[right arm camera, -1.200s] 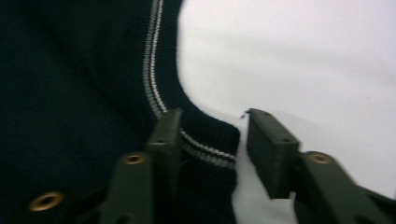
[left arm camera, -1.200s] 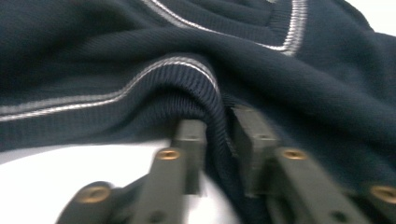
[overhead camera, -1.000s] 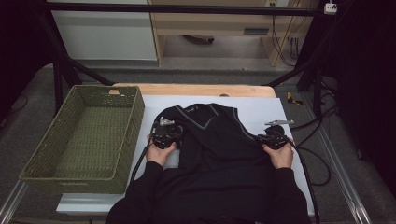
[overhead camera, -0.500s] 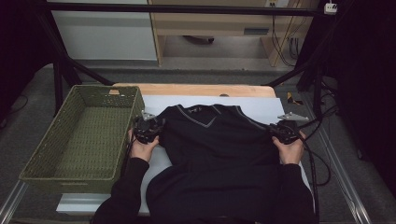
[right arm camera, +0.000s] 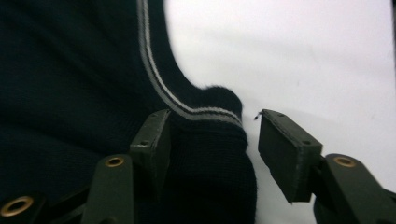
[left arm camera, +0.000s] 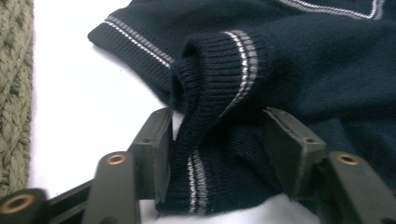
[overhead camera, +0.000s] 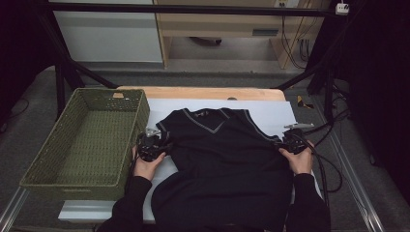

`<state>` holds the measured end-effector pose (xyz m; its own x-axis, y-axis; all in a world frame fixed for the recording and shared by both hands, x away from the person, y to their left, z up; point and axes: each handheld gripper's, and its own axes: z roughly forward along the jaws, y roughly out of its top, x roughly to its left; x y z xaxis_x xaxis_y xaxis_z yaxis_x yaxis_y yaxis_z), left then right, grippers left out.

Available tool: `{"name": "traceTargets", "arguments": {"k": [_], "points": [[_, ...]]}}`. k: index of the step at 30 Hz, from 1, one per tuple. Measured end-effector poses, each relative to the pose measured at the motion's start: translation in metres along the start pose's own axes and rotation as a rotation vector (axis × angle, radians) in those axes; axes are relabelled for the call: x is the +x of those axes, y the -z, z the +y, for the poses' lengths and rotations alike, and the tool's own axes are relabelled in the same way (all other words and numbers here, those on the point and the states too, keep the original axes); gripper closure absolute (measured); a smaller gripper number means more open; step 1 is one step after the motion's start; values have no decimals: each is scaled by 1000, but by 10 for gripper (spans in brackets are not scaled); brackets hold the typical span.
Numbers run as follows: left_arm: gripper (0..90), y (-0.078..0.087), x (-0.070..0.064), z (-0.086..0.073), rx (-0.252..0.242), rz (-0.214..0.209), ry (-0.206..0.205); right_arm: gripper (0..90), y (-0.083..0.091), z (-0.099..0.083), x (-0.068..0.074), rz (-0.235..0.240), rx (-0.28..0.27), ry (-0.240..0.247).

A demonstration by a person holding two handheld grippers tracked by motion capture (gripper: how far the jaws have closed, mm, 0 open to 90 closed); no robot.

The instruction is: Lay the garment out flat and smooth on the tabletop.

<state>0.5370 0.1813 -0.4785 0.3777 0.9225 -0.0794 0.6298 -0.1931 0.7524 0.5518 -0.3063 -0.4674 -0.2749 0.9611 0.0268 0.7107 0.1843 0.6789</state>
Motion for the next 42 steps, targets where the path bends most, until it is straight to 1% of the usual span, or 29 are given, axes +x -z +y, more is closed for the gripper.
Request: {"name": "traceTargets", "arguments": {"k": [1, 2, 3, 4, 5, 6, 8, 10, 12, 15, 17, 18, 20, 22, 24, 25, 26, 27, 28, 30, 31, 32, 33, 34, 36, 38, 39, 41, 42], "points": [[550, 0, 1, 0, 4, 19, -11, 502, -2, -1, 0, 6, 14, 4], [624, 1, 2, 1, 7, 25, -6, 546, -5, -1, 1, 20, 24, 4], [694, 3, 3, 2, 11, 24, 14, 570, -6, -1, 2, 20, 18, 9], [805, 5, 3, 4, 25, 28, 12, 686, -6, -1, 3, 32, 20, 9], [821, 6, 3, 7, 40, 23, 15, 748, -6, 0, 3, 67, 22, -1], [827, 7, 3, 10, 48, 22, 8, 765, -6, 1, 4, 60, 23, 7], [832, 11, 3, 19, 21, 20, 4, 782, -5, 2, 5, 53, 6, 23], [834, 17, 4, 31, -13, 30, -1, 787, -3, 3, 3, 52, -33, 12], [836, 22, 2, 47, -42, 54, -20, 789, 2, 6, 0, 59, -81, -14], [837, 27, 3, 71, -60, 88, -49, 790, 11, 10, -5, 58, -158, -45], [836, 29, 7, 88, -73, 122, -58, 788, 16, 13, -7, 53, -181, -53], [834, 28, 10, 92, -69, 122, -49, 787, 17, 14, -7, 44, -179, -42], [811, 24, 13, 91, -56, 93, -9, 781, 18, 14, -6, 15, -165, -19], [694, 21, 11, 85, -48, 78, 13, 774, 14, 13, -6, -23, -136, 5], [552, 23, 8, 75, -55, 24, 37, 759, 10, 11, -5, -51, -109, 18], [477, 26, 6, 70, -50, -12, 45, 741, 8, 10, -4, -61, -95, 26], [444, 30, 4, 66, -46, -32, 39, 718, 8, 9, -3, -70, -89, 30], [426, 36, -1, 58, -53, -50, 18, 691, 9, 9, -2, -76, -94, 31], [410, 43, -5, 52, -60, -67, 3, 656, 13, 8, 0, -73, -104, 31], [400, 57, -12, 33, -69, -114, 10, 570, 24, 6, 4, -52, -148, 29], [398, 61, -15, 27, -61, -123, 8, 501, 32, 4, 8, -34, -143, 33], [398, 65, -19, 18, -52, -133, 5, 482, 37, 3, 11, -25, -140, 42], [398, 68, -23, 8, -45, -147, -3, 470, 43, -1, 16, -18, -156, 44], [398, 71, -27, -2, -32, -161, -2, 453, 50, -5, 21, 3, -162, 41], [404, 75, -31, -21, -6, -174, -9, 412, 60, -16, 30, 40, -148, 50], [412, 78, -32, -34, 5, -183, -16, 401, 68, -29, 39, 60, -121, 60], [414, 79, -33, -41, 17, -181, -29, 389, 73, -36, 43, 72, -111, 63], [420, 84, -34, -53, 30, -183, -46, 381, 80, -50, 46, 88, -96, 54], [430, 87, -33, -59, 32, -195, -36, 372, 84, -56, 48, 89, -75, 45]]}}
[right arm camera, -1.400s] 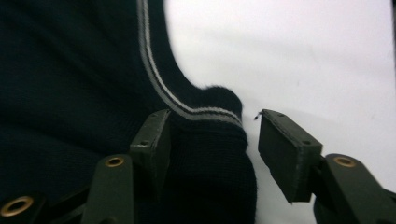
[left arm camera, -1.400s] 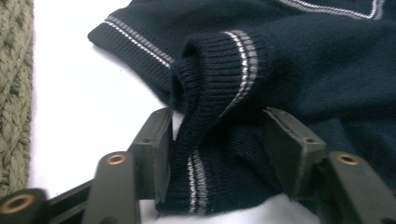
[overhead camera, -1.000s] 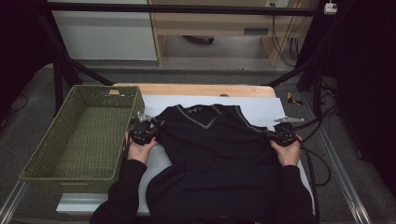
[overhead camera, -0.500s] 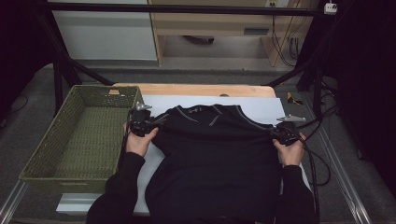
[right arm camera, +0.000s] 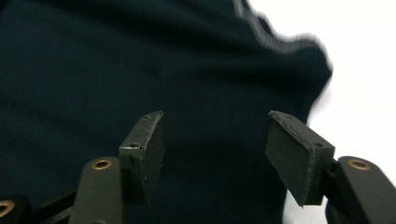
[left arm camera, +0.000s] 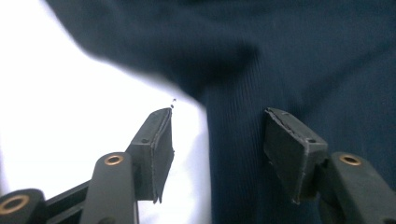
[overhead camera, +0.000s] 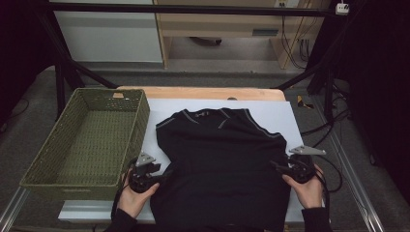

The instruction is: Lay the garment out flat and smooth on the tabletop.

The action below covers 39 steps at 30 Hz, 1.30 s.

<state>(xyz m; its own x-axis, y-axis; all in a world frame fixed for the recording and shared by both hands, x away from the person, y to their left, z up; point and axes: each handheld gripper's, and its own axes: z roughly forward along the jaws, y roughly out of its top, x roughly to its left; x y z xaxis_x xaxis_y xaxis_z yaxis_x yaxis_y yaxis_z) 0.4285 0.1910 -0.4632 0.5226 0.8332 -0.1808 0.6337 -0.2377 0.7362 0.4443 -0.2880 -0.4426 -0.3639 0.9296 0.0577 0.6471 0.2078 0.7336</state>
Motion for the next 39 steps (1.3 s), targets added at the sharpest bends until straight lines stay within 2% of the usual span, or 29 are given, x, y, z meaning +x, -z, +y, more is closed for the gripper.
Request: {"name": "traceTargets", "arguments": {"k": [2, 4, 6, 8, 10, 13, 14, 15, 16, 17, 20, 23, 25, 27, 28, 30, 31, 33, 35, 39], "points": [[454, 4, -2, -9, 12, -2, -3, 374, 8, -13, 2, -1, 3, -19], [495, 8, -5, -15, 34, 20, -37, 375, 13, -25, 5, -2, 24, -15], [531, 12, -7, -22, 51, 26, -56, 376, 19, -36, 6, -4, 48, -22], [596, 13, -10, -28, 66, 28, -48, 401, 24, -45, 5, -11, 51, -34], [667, 12, -12, -31, 75, 46, -65, 426, 25, -52, 2, -9, 66, -48], [785, 12, -12, -28, 90, 52, -59, 525, 21, -61, 0, -5, 100, -72], [821, 12, -12, -27, 87, 52, -64, 607, 22, -60, 1, -12, 98, -62], [830, 14, -13, -27, 85, 49, -66, 729, 22, -59, 2, 0, 111, -55], [836, 17, -15, -26, 74, 53, -76, 789, 23, -58, 2, 30, 117, -66], [838, 21, -17, -24, 57, 67, -96, 823, 25, -57, 4, 48, 114, -71], [840, 36, -18, -20, 20, 61, -79, 845, 35, -56, 6, 70, 107, -56], [835, 42, -17, -27, 23, 48, -56, 850, 54, -59, 1, 56, 112, -65], [796, 40, -15, -33, 29, 58, -59, 849, 61, -64, -3, 48, 107, -76], [653, 38, -13, -37, 31, 68, -47, 839, 63, -67, -5, 37, 106, -78], [583, 37, -12, -38, 30, 67, -35, 806, 61, -69, -4, 36, 103, -68], [470, 40, -12, -41, 18, 53, -15, 699, 55, -71, -1, 20, 91, -47], [443, 41, -13, -42, 18, 46, -13, 642, 53, -72, 1, 38, 89, -51], [420, 46, -16, -47, 12, 28, -3, 526, 54, -74, 3, 62, 74, -68], [408, 50, -20, -53, 20, 14, -3, 480, 58, -77, 7, 62, 58, -76], [425, 48, -28, -64, 69, -2, -1, 495, 60, -85, 15, 48, 100, -65]]}}
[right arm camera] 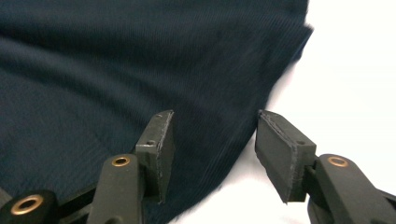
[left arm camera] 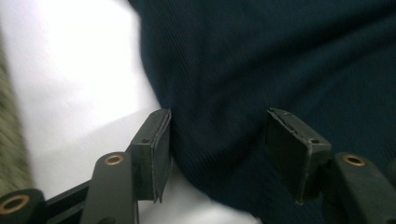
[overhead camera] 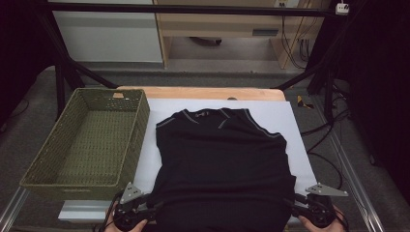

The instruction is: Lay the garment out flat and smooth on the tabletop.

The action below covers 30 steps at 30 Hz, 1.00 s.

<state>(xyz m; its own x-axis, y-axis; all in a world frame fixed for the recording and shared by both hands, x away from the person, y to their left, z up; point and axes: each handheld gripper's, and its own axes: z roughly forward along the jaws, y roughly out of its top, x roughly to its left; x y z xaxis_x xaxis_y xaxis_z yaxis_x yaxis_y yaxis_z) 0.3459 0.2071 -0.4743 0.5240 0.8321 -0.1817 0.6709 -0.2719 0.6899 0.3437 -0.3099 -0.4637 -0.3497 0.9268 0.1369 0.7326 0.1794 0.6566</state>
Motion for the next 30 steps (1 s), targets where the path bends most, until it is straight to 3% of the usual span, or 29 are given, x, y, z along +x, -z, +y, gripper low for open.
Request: {"name": "traceTargets", "arguments": {"k": [2, 3, 5, 8, 12, 15, 17, 18, 20, 22, 24, 25, 27, 30], "points": [[483, -2, -2, -2, -4, 23, -1, 543, -7, -3, 4, 20, 32, 5], [543, -2, -2, -1, 2, 31, -4, 582, -9, -3, 7, 10, 17, 20], [649, -3, 0, 0, 8, 33, -1, 720, -11, 0, 11, 24, 26, 24], [807, -4, 0, 1, 11, 7, -5, 825, -14, 1, 16, 27, 28, 33], [827, 4, 4, -1, 22, -46, -6, 845, -5, 0, 16, 55, 42, 30], [831, 23, 7, -2, 15, -91, -6, 850, 14, -7, 9, 96, 45, 10], [830, 31, 7, -4, 45, -141, -4, 850, 29, -12, 6, 113, 52, 0], [829, 33, 5, -5, 56, -146, -19, 848, 35, -14, 5, 126, 62, 2], [811, 33, -1, -6, 61, -125, -58, 818, 36, -16, 8, 149, 127, 20], [701, 29, -2, -3, 32, -97, -60, 710, 33, -15, 12, 128, 143, 57], [521, 23, 0, 2, 0, -65, -38, 544, 32, -11, 12, 95, 79, 68], [463, 20, 2, 5, -5, -51, -32, 502, 30, -8, 10, 81, 39, 60], [399, 11, 5, 11, 4, -37, -13, 431, 26, -1, 6, 54, -10, 56], [358, 0, 7, 18, 2, -12, -6, 401, 12, 10, 0, 18, -54, 30]]}}
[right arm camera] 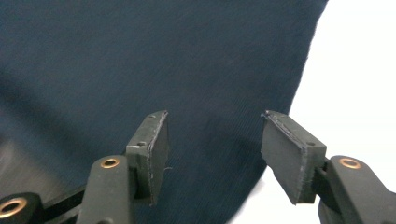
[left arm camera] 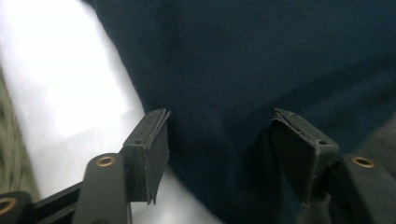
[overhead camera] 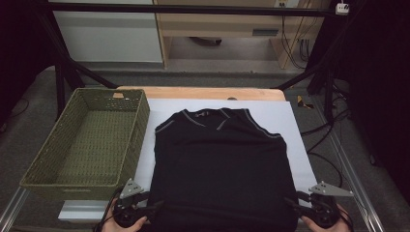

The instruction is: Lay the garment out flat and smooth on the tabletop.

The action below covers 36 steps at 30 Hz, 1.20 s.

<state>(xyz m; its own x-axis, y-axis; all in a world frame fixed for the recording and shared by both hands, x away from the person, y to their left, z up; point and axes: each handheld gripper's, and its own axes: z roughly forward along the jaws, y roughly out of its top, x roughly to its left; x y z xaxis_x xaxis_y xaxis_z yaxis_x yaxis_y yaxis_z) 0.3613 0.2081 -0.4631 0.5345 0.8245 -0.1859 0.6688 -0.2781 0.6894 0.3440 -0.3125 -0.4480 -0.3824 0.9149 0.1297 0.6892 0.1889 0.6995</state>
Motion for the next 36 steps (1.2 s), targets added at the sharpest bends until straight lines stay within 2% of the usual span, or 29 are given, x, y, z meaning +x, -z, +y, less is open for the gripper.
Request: {"name": "traceTargets", "arguments": {"k": [1, 4, 7, 8, 9, 11, 13, 14, 16, 18, 20, 23, 26, 27, 28, 30, 32, 34, 36], "points": [[355, -3, 1, 2, -5, 6, 2, 401, -6, 3, -3, -17, -5, -9], [359, -14, 7, 5, 4, 65, 6, 431, -21, 8, -11, -57, -4, -18], [382, -18, 12, 3, -7, 78, 19, 457, -34, 7, -14, -83, 33, -20], [429, -17, 13, 3, -5, 88, 10, 481, -38, 5, -15, -85, 46, -21], [475, -17, 13, 2, -7, 102, 2, 519, -38, 3, -15, -93, 30, -14], [624, -16, 14, 1, -12, 128, -15, 621, -37, 2, -15, -114, 25, -14], [789, -15, 15, 1, 4, 85, 5, 828, -35, 2, -14, -80, 41, -37], [829, -14, 14, 0, 7, 83, -1, 848, -35, 2, -14, -57, 45, -41], [846, -12, 13, 0, 14, 76, -11, 859, -32, 1, -12, -55, 54, -21], [852, -6, 12, -1, 7, 73, -22, 863, -26, 0, -11, -42, 58, -21], [854, 4, 11, -4, -4, 49, -8, 865, -15, -3, -12, -25, 50, -21], [855, 21, 8, -11, -2, 37, -24, 866, -1, -11, -11, -19, 53, -28], [842, 30, 7, -14, -2, 24, -30, 851, 2, -18, -7, -9, 93, -17], [813, 30, 6, -14, -10, 27, -37, 827, 0, -18, -6, -4, 97, -10], [717, 29, 6, -13, -13, 38, -39, 749, -1, -18, -5, -7, 92, 3], [553, 24, 7, -9, -23, 44, -25, 649, -4, -13, -5, -19, 62, 22], [454, 14, 8, -3, -22, 52, -13, 533, -7, -6, -7, -17, -3, 21], [440, 3, 8, 2, -14, 51, -17, 490, -13, 6, -11, -22, -48, 20], [390, -8, 9, 7, -6, 58, -21, 474, -21, 15, -15, -24, -77, 22]]}}
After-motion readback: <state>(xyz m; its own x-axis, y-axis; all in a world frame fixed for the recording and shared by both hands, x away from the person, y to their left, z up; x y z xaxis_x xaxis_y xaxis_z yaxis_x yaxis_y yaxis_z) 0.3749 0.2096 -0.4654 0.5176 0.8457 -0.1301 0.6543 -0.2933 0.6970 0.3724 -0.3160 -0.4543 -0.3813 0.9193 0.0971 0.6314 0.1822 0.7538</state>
